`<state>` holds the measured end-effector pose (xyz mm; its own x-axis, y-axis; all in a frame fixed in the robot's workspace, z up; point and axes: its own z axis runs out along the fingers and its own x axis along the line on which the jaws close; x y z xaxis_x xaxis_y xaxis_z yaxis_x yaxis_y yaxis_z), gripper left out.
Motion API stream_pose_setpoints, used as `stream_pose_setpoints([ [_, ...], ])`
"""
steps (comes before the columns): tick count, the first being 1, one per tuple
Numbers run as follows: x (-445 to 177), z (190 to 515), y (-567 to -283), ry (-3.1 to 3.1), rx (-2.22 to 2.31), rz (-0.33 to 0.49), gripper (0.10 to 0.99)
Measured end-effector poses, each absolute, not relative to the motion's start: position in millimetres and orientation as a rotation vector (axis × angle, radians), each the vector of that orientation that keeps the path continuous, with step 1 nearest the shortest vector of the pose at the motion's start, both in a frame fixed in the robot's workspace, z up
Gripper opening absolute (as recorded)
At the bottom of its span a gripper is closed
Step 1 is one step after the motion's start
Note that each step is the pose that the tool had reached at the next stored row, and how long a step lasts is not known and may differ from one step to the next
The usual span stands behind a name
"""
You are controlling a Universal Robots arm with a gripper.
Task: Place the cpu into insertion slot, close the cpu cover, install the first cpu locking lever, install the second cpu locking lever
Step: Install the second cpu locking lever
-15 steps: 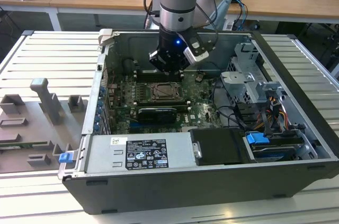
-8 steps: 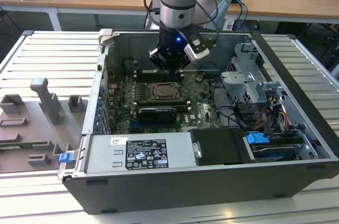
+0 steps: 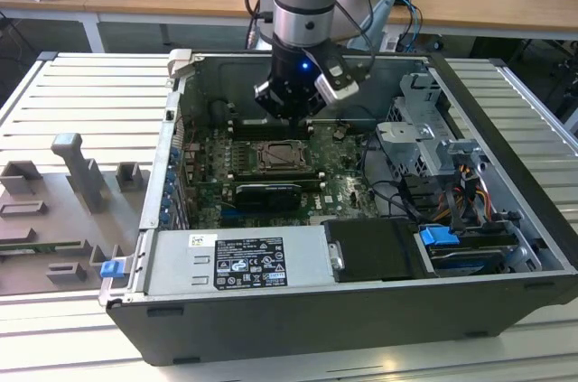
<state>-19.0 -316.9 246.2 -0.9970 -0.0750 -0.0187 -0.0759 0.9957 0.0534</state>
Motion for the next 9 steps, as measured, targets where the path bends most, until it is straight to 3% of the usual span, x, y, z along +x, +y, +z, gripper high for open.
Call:
stream_pose_setpoints([
  [9, -19, 246, -328, 3.126, -0.118, 0.085, 0.106],
])
